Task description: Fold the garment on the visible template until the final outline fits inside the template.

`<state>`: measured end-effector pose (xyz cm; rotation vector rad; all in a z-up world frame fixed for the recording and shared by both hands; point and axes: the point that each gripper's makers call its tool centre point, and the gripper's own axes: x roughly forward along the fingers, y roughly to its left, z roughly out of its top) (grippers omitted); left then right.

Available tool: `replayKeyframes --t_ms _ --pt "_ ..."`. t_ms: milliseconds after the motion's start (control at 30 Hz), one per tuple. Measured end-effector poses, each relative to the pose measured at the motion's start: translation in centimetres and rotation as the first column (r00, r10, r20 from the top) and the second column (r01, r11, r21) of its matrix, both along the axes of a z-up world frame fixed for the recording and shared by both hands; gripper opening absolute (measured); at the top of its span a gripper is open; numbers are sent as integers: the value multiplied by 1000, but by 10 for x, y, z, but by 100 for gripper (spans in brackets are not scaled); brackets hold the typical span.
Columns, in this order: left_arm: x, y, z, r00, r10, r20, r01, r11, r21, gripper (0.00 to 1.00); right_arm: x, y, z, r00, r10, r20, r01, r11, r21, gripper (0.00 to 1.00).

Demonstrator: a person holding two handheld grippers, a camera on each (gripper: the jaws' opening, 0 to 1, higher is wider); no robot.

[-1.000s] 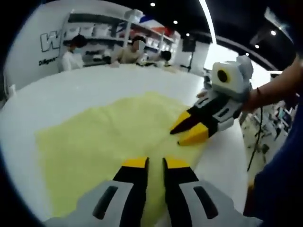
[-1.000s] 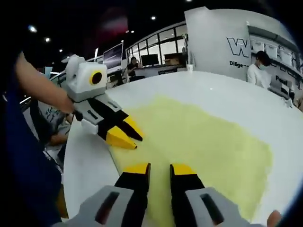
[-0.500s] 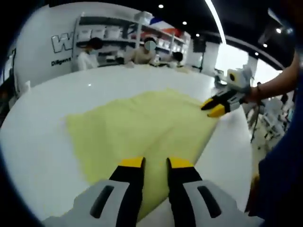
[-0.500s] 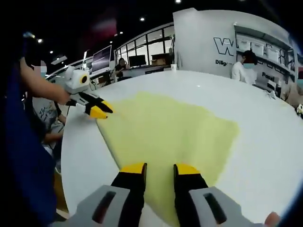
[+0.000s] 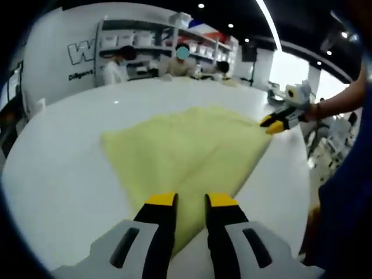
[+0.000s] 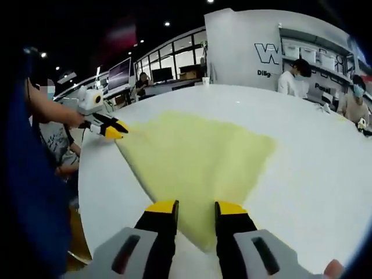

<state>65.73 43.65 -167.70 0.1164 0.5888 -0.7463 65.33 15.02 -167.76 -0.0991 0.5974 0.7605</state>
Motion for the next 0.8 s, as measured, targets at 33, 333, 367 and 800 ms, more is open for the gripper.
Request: replayKeyframes --t_ms 33,333,367,800 --pt "0 2 0 1000 1 -1 -1 1000 -2 19 -1 -2 0 1000 -5 -1 5 1000 3 20" --pt "-10 18 2 1000 9 -23 -9 1000 5 25 -5 -12 0 999 -28 -20 28 1000 1 19" --pt "-12 26 -2 999 24 -40 -22 999 34 29 -8 -13 2 999 -28 -34 28 1000 -3 18" --pt "-55 46 25 997 68 -37 -69 997 -21 60 -29 -26 41 997 -79 23 77 994 73 37"
